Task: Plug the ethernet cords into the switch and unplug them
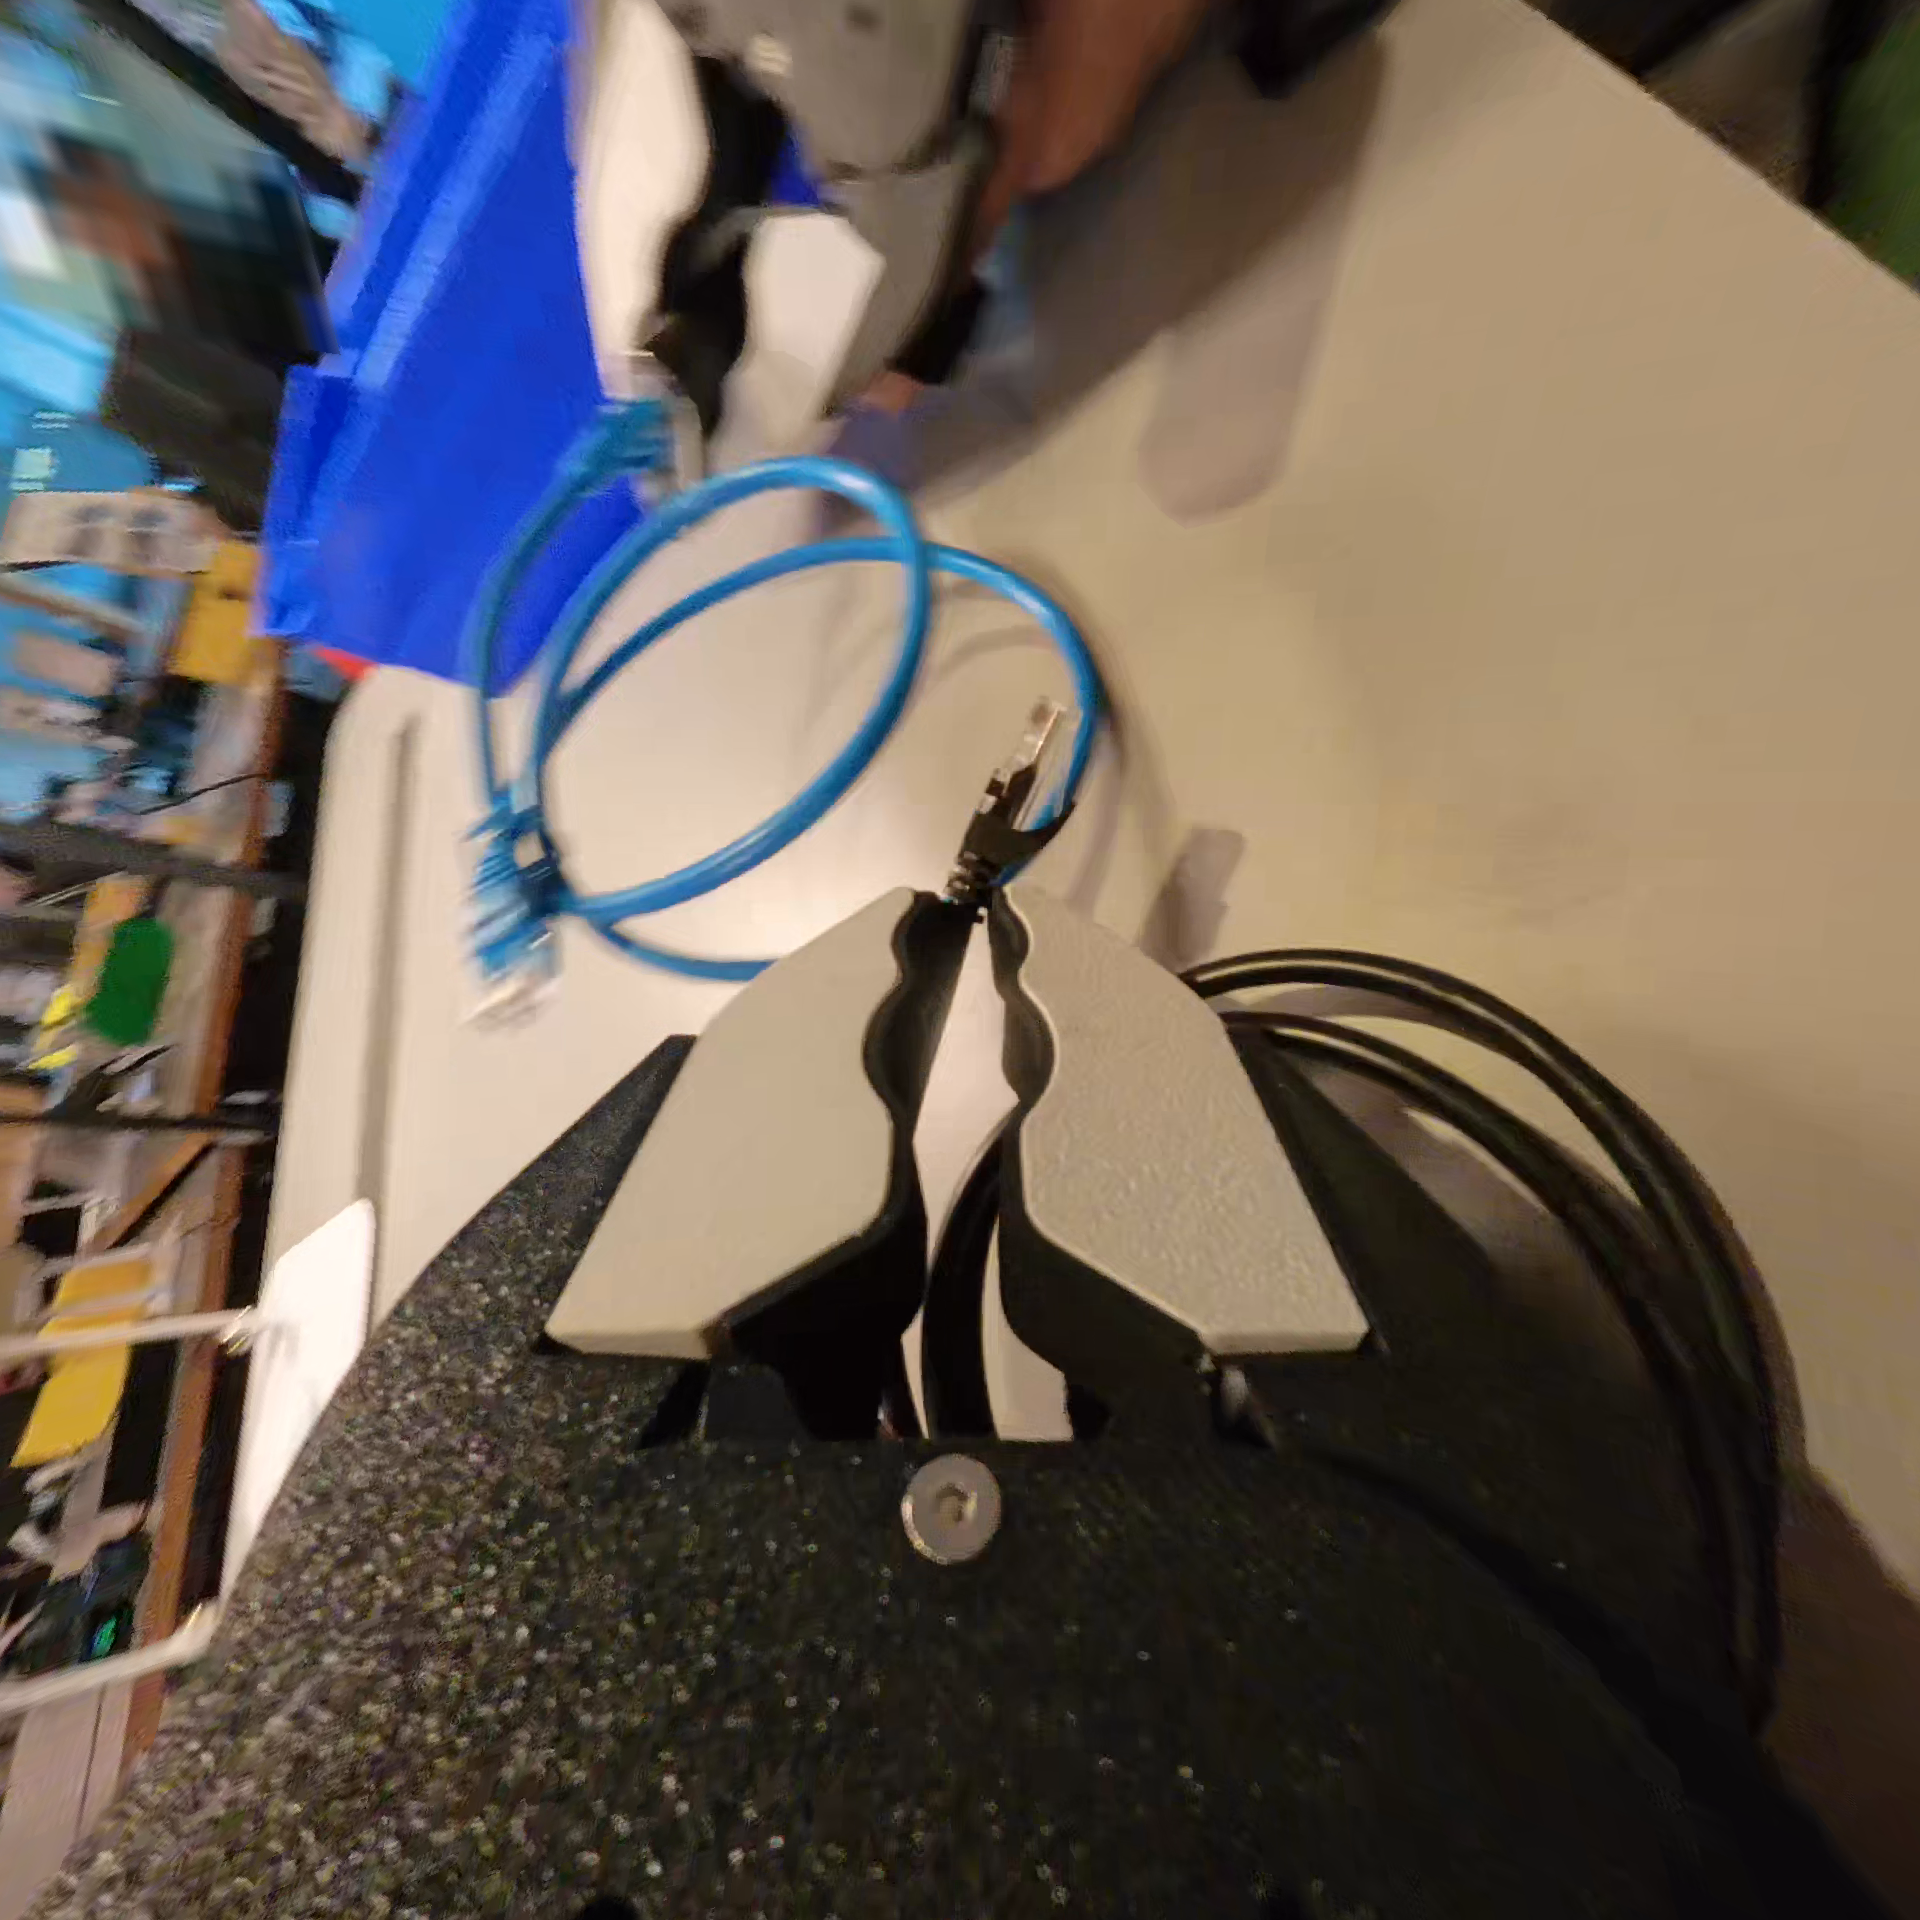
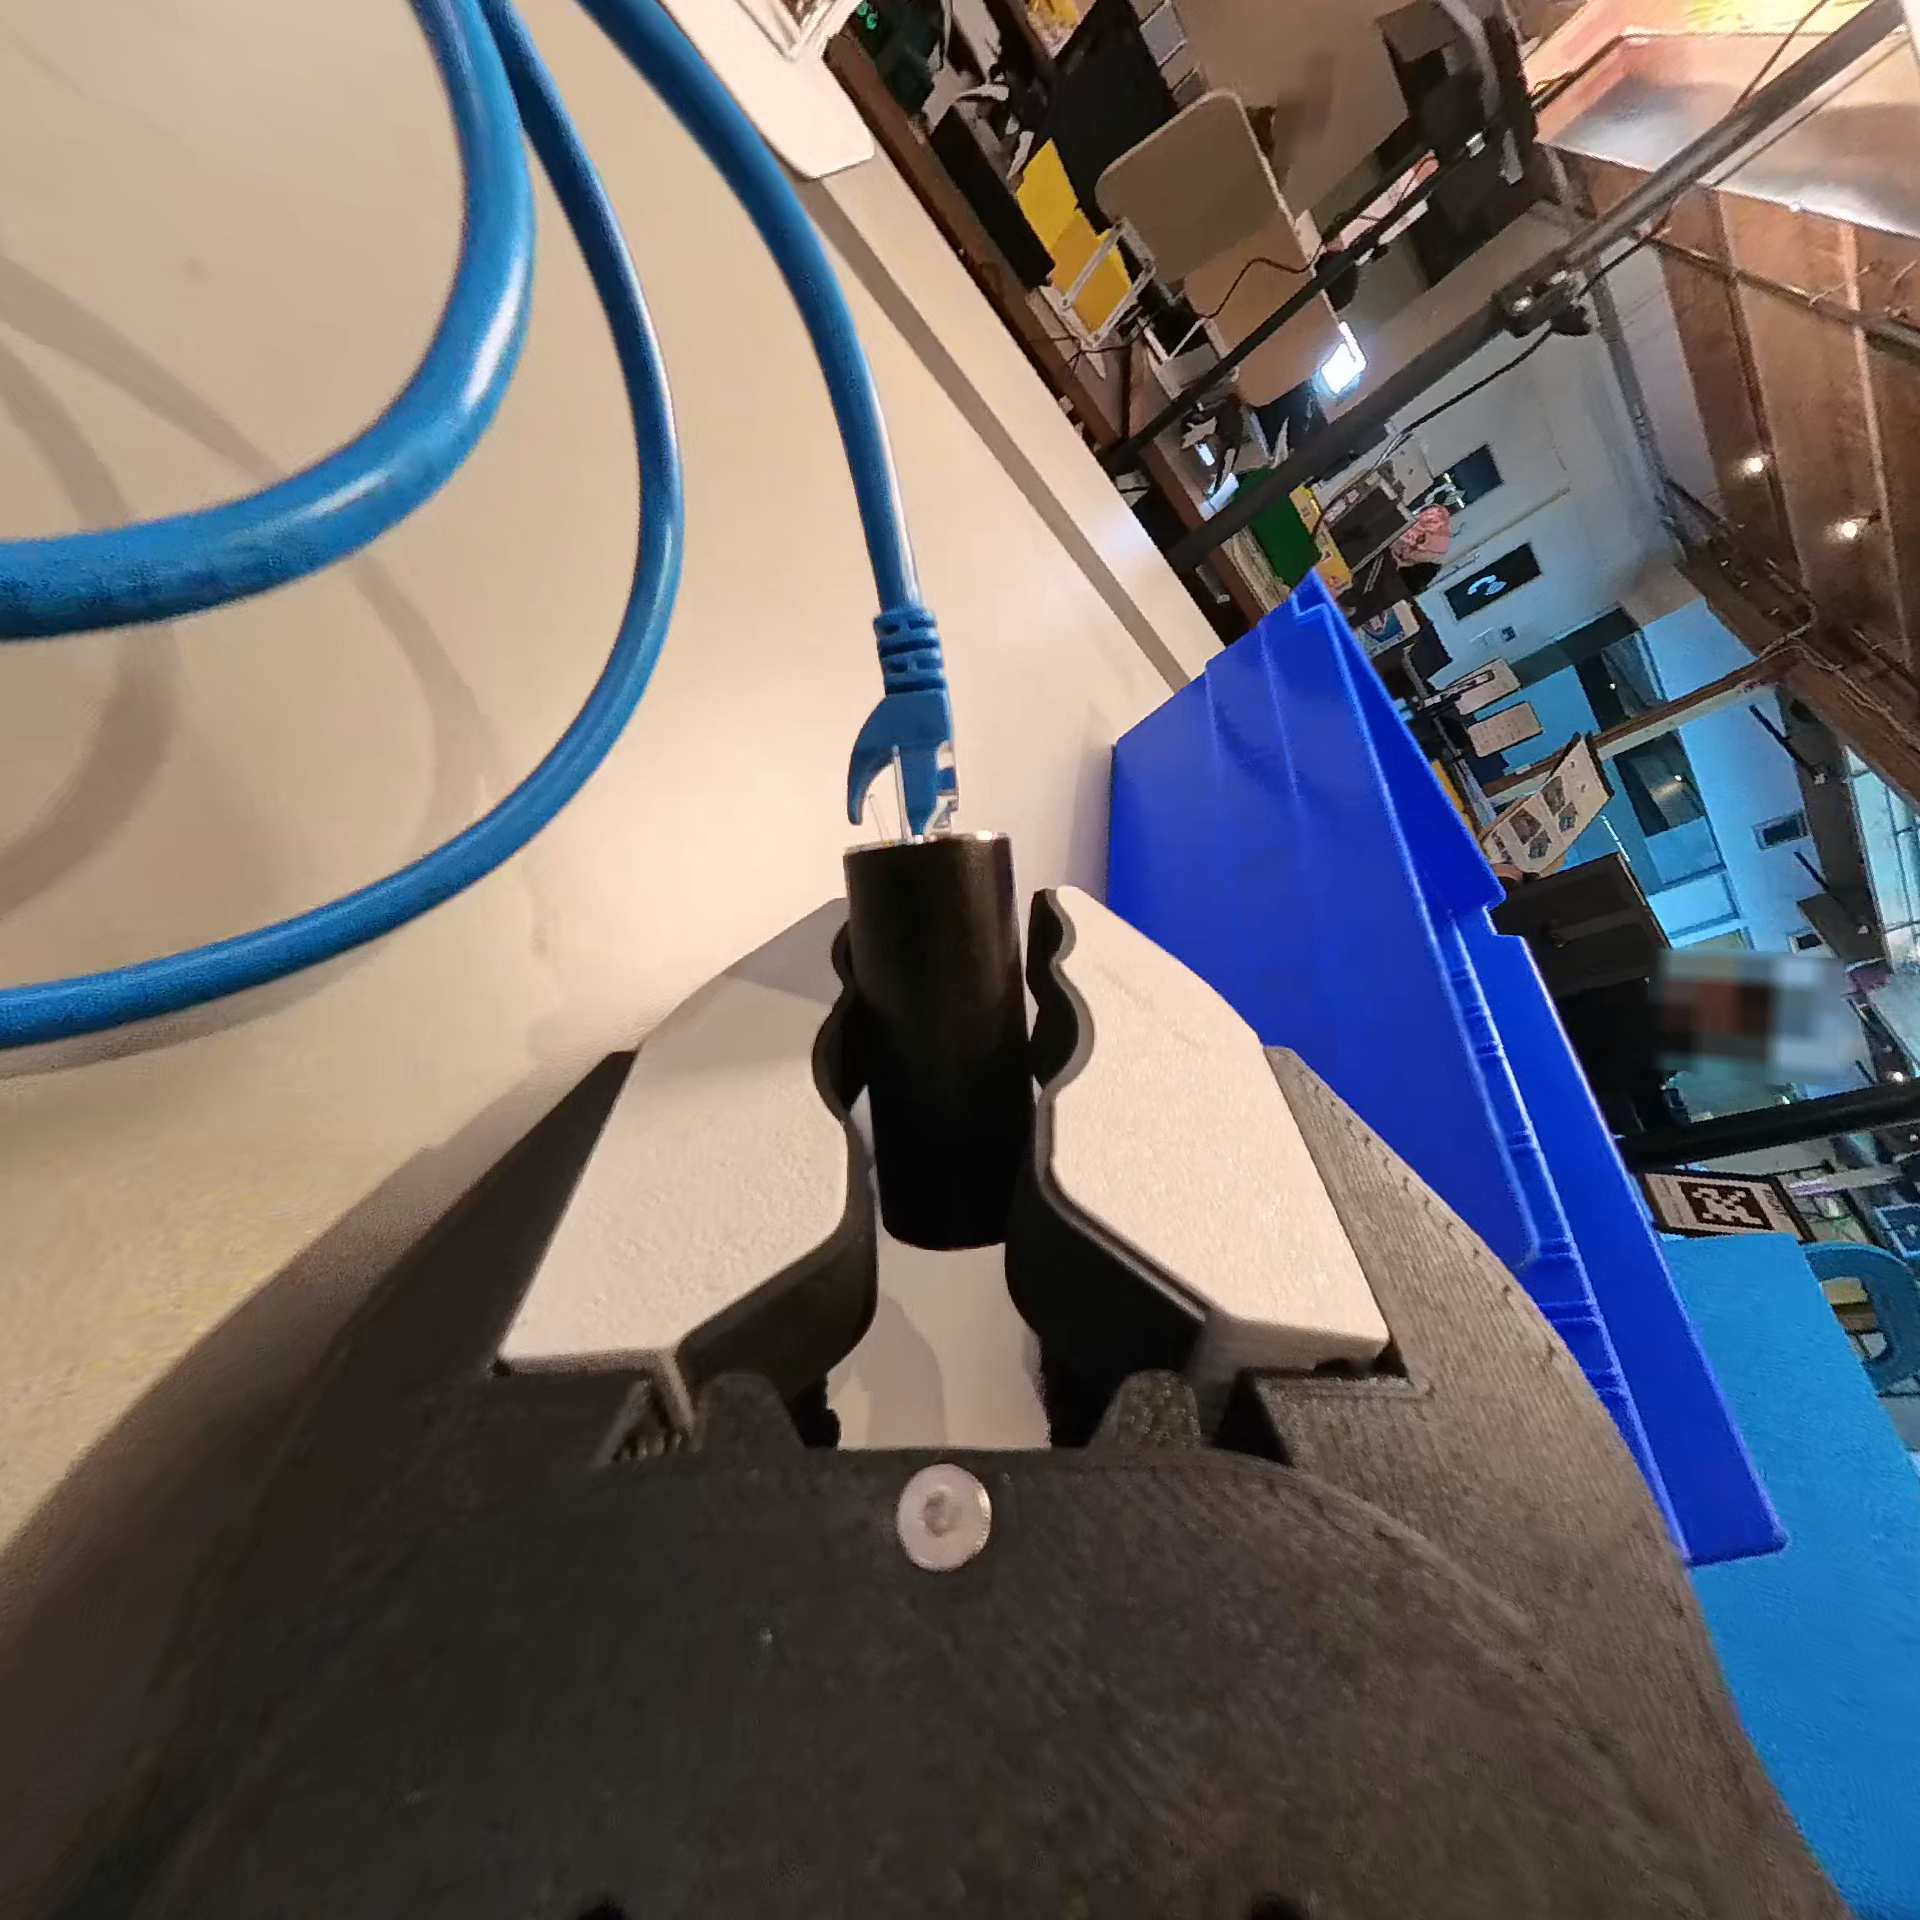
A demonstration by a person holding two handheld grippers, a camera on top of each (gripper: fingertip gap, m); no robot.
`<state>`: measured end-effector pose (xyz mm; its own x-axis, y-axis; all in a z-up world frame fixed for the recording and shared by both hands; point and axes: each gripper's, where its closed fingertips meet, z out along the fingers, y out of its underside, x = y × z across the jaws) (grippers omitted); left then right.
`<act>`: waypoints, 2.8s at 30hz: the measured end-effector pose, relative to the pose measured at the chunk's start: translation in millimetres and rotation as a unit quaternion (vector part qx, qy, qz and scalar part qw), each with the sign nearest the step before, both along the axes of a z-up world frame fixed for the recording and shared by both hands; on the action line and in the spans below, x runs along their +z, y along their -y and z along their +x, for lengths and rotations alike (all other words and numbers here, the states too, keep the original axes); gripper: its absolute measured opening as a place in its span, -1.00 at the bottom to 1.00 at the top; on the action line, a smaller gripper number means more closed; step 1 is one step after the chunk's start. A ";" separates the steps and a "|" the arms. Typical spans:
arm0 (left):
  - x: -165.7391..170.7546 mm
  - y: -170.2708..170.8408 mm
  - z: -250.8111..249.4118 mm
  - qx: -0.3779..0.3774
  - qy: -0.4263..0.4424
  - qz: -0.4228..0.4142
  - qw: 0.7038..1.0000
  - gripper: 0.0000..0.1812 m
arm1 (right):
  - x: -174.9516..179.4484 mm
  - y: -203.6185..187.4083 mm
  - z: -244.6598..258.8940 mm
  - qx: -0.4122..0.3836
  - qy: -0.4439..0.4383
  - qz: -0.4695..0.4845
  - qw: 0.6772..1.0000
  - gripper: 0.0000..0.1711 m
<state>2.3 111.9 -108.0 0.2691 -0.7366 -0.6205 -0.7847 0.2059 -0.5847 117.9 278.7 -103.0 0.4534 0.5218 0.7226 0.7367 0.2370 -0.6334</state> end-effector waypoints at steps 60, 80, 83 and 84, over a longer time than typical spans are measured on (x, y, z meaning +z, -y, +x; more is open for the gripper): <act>44.0 -50.4 11.3 0.154 -0.044 0.115 0.980 -0.90 | 35.7 106.6 -62.5 0.260 0.059 0.295 0.918 -0.66; 17.4 -33.7 14.4 0.107 0.047 0.021 0.993 -0.90 | 32.4 120.5 -65.8 0.306 0.042 0.279 0.909 -0.66; -3.5 -28.6 17.6 0.097 0.027 -0.031 0.994 -0.89 | 25.8 121.1 -66.9 0.315 0.055 0.270 0.908 -0.66; -11.2 -27.6 15.9 0.101 0.018 -0.050 0.994 -0.89 | 23.9 120.8 -66.9 0.317 0.058 0.265 0.909 -0.66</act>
